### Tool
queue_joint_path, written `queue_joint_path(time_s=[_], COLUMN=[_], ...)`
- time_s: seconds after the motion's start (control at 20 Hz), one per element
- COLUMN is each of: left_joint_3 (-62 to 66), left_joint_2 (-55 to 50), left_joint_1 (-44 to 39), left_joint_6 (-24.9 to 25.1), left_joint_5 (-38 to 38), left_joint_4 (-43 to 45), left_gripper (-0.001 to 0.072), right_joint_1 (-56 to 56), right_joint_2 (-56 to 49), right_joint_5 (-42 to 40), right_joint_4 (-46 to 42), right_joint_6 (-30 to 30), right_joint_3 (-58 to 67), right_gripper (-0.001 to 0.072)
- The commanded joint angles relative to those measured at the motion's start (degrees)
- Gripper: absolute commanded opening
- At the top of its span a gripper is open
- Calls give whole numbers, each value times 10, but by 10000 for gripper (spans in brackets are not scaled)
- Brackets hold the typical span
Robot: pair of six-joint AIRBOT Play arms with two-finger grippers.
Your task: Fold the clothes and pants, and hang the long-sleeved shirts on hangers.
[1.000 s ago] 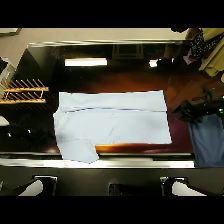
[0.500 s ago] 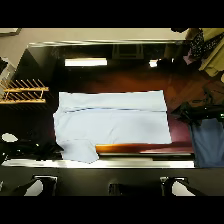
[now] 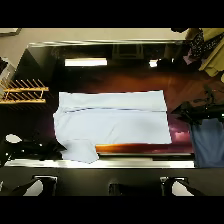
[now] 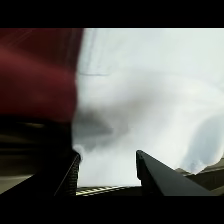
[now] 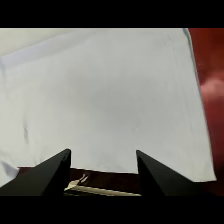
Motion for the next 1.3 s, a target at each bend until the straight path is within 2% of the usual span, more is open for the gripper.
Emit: queue_joint_path(time_s=[0.0, 0.05, 0.15, 0.2, 0.25, 0.35, 0.4, 0.45, 0.6, 0.8, 1.05, 1.25], left_joint_3=[-2, -2, -1, -1, -1, -1, -1, -1, -1, -1, -1, -1], left_joint_2=[-20, -22, -22, -22, -22, -21, -21, -21, -21, -21, -21, -21], left_joint_1=[-36, -45, -49, -49, -49, -49, -49, -49, -49, -49, -49, -49], left_joint_6=[1, 1, 1, 1, 1, 1, 2, 2, 5, 5, 5, 5], left_joint_5=[37, 39, 40, 40, 40, 38, 38, 38, 38, 38, 38, 38], left_joint_4=[-2, -2, -2, -2, -2, -2, -1, -1, -1, -2, -2, -2], left_gripper=[406, 369, 176, 117, 111, 109, 48, 23, 24, 23, 24, 23], right_joint_1=[0, 0, 0, 0, 0, -1, -1, -1, -1, -7, -110, -110], right_joint_2=[1, 1, 1, 1, 1, 0, -2, -8, -54, -101, -109, -109], right_joint_5=[0, 3, 10, 15, 16, 10, 10, 16, 49, 46, 30, -3], right_joint_4=[2, 4, 4, 4, 1, -17, -35, -54, -67, -151, -92, -74], right_joint_6=[-3, -3, -3, -3, -3, 2, 9, 18, 15, 14, -26, -56], right_joint_3=[0, 0, 0, 0, 0, 0, 0, 0, -2, -15, -69, -118], right_gripper=[470, 469, 468, 449, 377, 367, 370, 382, 456, 470, 470, 470])
